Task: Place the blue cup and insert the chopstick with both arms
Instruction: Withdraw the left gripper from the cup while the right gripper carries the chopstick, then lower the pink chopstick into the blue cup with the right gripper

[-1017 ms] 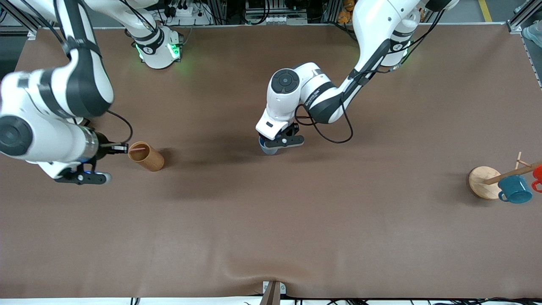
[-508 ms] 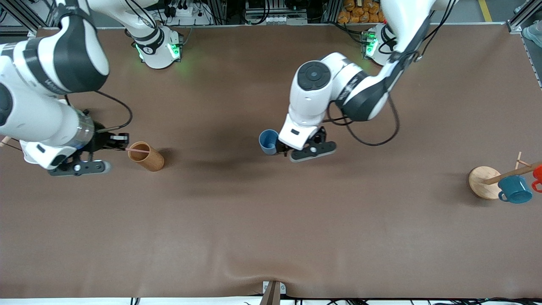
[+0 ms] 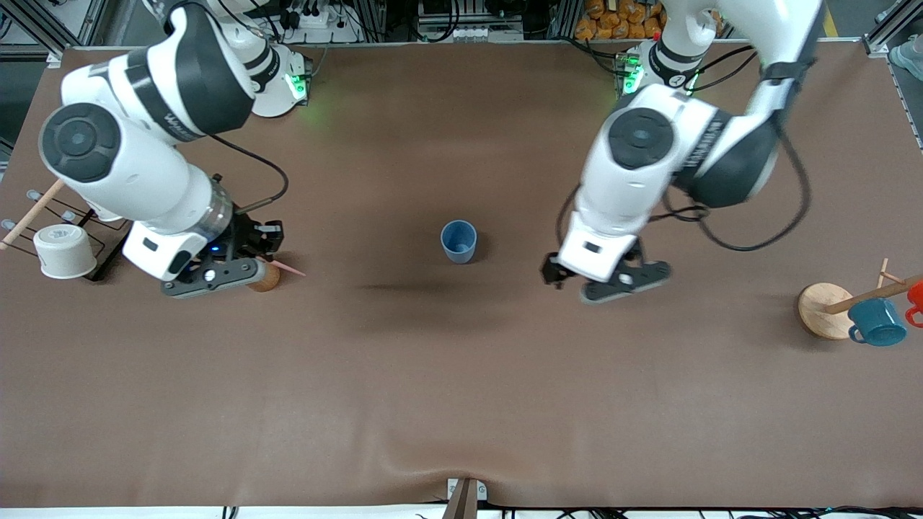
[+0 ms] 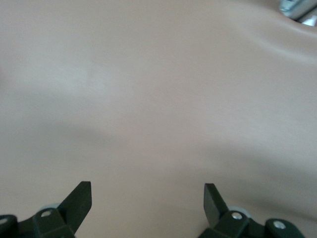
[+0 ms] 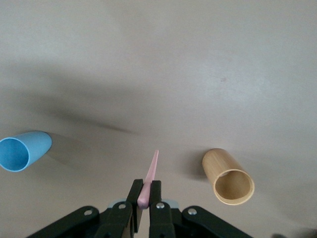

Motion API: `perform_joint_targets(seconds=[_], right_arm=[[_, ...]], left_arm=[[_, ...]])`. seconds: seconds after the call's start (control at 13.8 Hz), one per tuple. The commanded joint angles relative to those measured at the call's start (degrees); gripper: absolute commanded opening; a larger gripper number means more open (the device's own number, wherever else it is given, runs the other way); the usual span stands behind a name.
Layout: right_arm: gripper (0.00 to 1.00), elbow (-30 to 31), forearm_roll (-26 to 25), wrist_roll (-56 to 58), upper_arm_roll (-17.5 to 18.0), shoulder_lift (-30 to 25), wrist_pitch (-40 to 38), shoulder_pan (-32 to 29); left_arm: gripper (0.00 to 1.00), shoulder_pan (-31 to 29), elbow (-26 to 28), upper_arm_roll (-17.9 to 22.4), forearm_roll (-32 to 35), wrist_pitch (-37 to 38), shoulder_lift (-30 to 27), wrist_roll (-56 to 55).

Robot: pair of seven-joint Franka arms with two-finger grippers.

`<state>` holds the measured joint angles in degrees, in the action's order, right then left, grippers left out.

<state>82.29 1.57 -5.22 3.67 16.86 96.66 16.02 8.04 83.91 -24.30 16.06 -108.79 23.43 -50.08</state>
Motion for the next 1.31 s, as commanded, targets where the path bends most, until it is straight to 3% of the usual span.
perform_joint_targets(seconds=[0.0,0.51,0.73,1.02,1.23], right_arm=[[0.0,-0.1,0.5,-0.4,-0.2,0.1,1.6,3.0],[0.0,0.1,0.6,-12.6,-0.2,1.0,4.8,12.0],[0.0,0.2,0.5,-25.7,-0.2,2.2,7.3,17.5],[0.0,0.1,1.2,-33.4,-0.1,2.7,10.1,22.5],[0.0,0.2,1.2,-38.2,-0.2,2.8,12.0,25.0]], left_arm=[[1.0,-3.1,0.1,-0.5,0.5,4.5,-3.1,4.7],[1.0,-13.0,0.1,-0.6,-3.7,11.8,-8.4,20.7],[1.0,-13.1,0.7,5.8,-9.5,15.3,-13.4,33.3],[1.0,-10.1,1.2,16.5,-15.6,21.4,-18.4,43.2],[1.0,-8.8,5.5,19.4,-17.2,22.5,-23.8,45.9]])
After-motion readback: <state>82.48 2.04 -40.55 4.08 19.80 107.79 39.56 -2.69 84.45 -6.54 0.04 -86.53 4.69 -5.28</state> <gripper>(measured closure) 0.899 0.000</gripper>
